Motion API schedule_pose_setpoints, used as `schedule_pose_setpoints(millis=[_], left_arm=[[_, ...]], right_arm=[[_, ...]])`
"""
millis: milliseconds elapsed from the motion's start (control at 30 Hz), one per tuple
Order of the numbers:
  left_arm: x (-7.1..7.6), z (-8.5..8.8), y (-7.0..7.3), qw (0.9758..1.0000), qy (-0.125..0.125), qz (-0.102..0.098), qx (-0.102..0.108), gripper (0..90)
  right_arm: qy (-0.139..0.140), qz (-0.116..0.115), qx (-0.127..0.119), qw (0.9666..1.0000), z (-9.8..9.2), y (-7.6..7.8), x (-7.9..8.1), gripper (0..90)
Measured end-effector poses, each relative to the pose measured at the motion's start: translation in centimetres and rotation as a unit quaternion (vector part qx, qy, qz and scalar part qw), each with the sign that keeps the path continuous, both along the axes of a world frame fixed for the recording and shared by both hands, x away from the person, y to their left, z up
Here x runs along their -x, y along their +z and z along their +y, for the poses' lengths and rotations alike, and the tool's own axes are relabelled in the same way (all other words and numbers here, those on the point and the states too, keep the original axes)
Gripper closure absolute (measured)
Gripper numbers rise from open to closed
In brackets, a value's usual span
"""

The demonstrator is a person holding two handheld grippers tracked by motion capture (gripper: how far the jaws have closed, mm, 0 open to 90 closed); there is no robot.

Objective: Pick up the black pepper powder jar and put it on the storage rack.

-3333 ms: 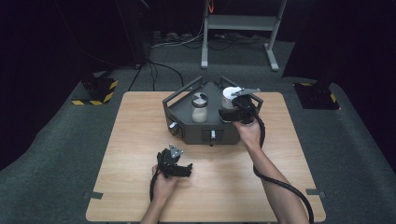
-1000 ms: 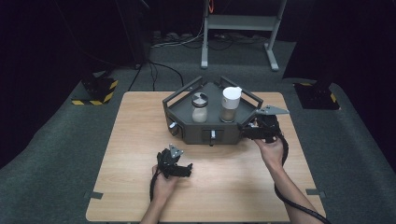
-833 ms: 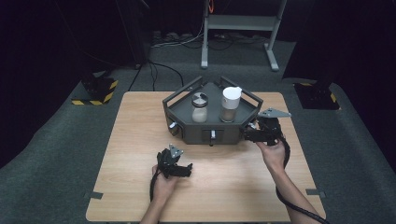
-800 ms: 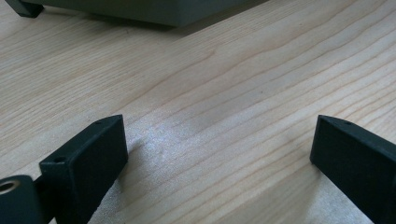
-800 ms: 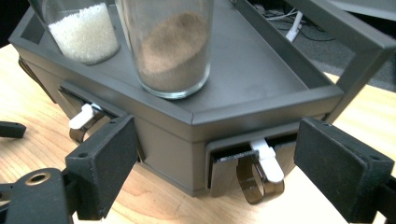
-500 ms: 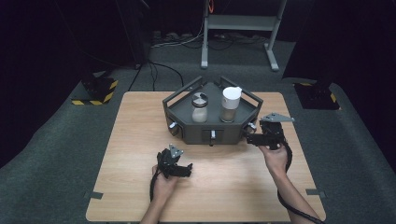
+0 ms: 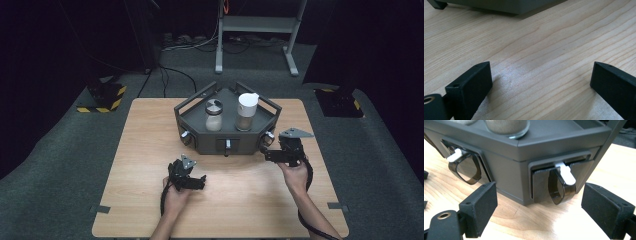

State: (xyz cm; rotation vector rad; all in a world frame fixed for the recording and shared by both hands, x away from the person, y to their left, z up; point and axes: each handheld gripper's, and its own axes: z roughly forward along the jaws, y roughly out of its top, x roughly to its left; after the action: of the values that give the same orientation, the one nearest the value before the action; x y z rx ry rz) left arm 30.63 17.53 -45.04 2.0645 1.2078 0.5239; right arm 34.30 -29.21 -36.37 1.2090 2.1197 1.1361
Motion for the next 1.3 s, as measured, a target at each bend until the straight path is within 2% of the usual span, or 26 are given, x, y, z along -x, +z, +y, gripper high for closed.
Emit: schedule_pose_setpoints(millis=[267,467,1300], left_arm=[[0.0,0.0,0.0,1.0000,0.000,0.000,0.000,4.0],[0.0,0.0,0.0,1.0000,0.000,0.000,0.000,4.0],[0.0,0.0,0.0,1.0000,0.000,0.000,0.000,4.0]], right_arm=[[0.000,0.005,0.023,0.9997,0.6,-1.2,0.5,13.0],[-0.002,0.015,0.019,0.9997,0.6,-2.4,0.4,13.0],[0.001,0.042,0.023,0.9989,0.9,-4.8,0.7,12.9]])
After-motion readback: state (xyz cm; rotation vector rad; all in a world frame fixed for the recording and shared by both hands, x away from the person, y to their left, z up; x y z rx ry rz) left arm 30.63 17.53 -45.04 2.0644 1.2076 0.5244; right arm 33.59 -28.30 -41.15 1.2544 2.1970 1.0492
